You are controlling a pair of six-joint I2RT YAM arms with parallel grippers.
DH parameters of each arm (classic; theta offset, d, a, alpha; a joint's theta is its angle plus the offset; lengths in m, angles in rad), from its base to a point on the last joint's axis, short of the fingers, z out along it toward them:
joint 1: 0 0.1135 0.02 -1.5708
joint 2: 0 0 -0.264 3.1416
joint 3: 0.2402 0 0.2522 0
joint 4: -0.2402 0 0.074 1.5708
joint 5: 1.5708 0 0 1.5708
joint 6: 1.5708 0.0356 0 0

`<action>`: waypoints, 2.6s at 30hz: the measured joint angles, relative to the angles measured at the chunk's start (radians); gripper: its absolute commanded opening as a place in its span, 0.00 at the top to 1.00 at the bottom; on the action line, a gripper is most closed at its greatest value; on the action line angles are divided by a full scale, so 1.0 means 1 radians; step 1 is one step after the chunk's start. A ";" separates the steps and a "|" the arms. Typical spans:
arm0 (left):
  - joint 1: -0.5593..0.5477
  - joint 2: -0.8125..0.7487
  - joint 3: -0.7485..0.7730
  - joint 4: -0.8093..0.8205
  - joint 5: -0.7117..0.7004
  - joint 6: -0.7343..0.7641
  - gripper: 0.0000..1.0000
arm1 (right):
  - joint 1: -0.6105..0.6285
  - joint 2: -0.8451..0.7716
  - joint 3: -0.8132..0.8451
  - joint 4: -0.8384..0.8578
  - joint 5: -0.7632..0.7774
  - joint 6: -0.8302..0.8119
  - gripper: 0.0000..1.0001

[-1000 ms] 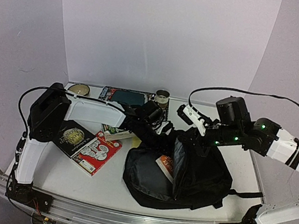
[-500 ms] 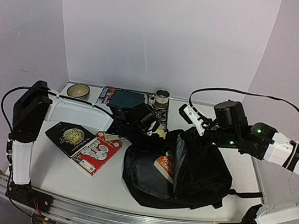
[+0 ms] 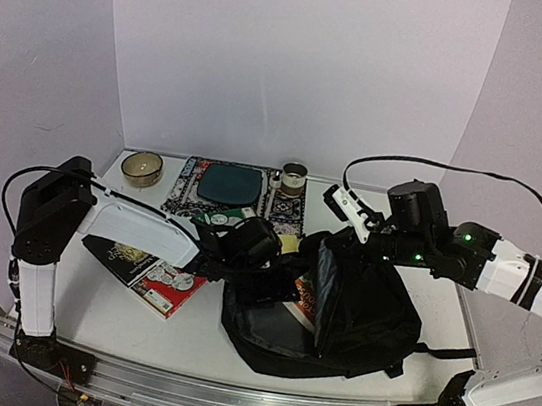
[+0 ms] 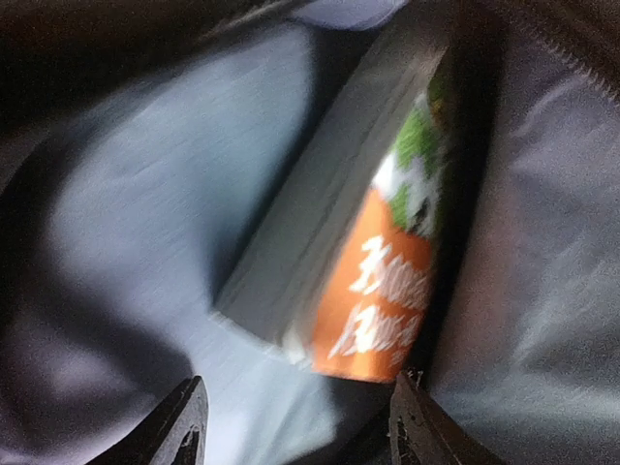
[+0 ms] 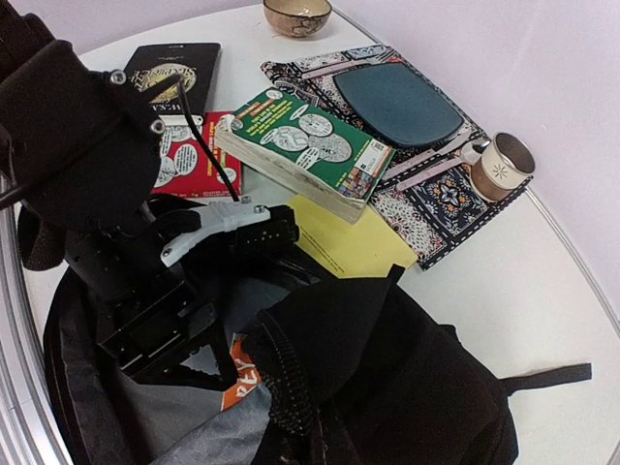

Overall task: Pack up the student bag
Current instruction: Place the book in the largest pocket of the bag, then adjust the book in the largest pocket of the bag, then grab the book at the center of the board.

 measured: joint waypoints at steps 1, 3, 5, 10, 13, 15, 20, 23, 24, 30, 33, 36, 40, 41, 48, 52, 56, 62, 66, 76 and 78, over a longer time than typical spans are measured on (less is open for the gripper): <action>0.000 0.007 0.000 0.023 0.000 -0.012 0.38 | 0.000 0.001 0.000 0.000 -0.001 0.001 1.00; 0.000 0.024 0.001 0.065 0.001 -0.028 0.41 | 0.000 0.005 0.000 0.002 -0.004 0.001 1.00; 0.000 0.049 0.007 0.095 0.001 -0.037 0.46 | 0.000 0.007 0.000 0.003 -0.010 0.001 1.00; 0.000 0.086 0.023 0.129 -0.020 -0.054 0.62 | 0.000 0.010 0.000 0.007 -0.026 0.001 1.00; -0.001 0.086 0.024 0.131 -0.061 -0.054 0.68 | 0.000 0.011 0.000 0.007 -0.030 0.000 1.00; 0.000 0.086 0.028 0.130 -0.089 -0.054 0.69 | 0.000 0.012 0.000 0.008 -0.034 0.000 1.00; 0.010 0.090 0.062 0.127 -0.153 -0.043 0.69 | 0.000 0.020 0.000 0.012 -0.052 0.000 1.00; 0.021 0.105 0.102 0.126 -0.173 -0.017 0.70 | 0.000 0.021 0.000 0.013 -0.056 0.000 1.00; 0.024 0.112 0.115 0.126 -0.178 -0.005 0.70 | 0.000 0.021 0.000 0.014 -0.056 0.000 1.00; 0.032 0.161 0.201 0.122 -0.176 0.078 0.69 | 0.000 0.021 0.000 0.014 -0.055 0.000 1.00; 0.034 0.207 0.256 0.122 -0.140 0.108 0.66 | 0.000 0.021 0.000 0.014 -0.054 0.000 1.00; 0.036 0.252 0.293 0.128 -0.095 0.132 0.60 | 0.000 0.022 0.000 0.014 -0.052 0.000 1.00; 0.035 0.260 0.292 0.118 -0.072 0.164 0.48 | 0.000 0.022 0.000 0.014 -0.035 -0.003 1.00; 0.035 0.254 0.287 0.119 -0.076 0.173 0.45 | 0.000 0.022 0.000 0.014 -0.028 -0.004 1.00; 0.034 0.067 0.172 0.045 -0.175 0.265 0.34 | 0.000 -0.011 -0.030 0.016 0.034 -0.011 1.00; 0.035 -0.076 0.121 -0.001 -0.249 0.309 0.21 | 0.000 -0.043 -0.049 0.014 0.065 -0.012 1.00; 0.040 -0.220 0.037 -0.030 -0.311 0.323 0.13 | 0.000 -0.059 -0.062 0.010 0.090 -0.012 1.00; 0.126 -0.367 -0.102 -0.070 -0.342 0.317 0.07 | 0.000 -0.078 -0.067 0.002 0.107 -0.012 1.00; 0.250 -0.417 -0.180 -0.093 -0.320 0.310 0.05 | 0.000 -0.089 -0.068 -0.005 0.107 -0.011 1.00; 0.532 -0.433 -0.230 -0.110 -0.127 0.325 0.05 | 0.000 -0.074 -0.067 -0.015 0.106 -0.007 1.00; 0.581 -0.412 -0.230 -0.094 -0.071 0.334 0.05 | 0.000 -0.071 -0.067 -0.016 0.106 -0.007 1.00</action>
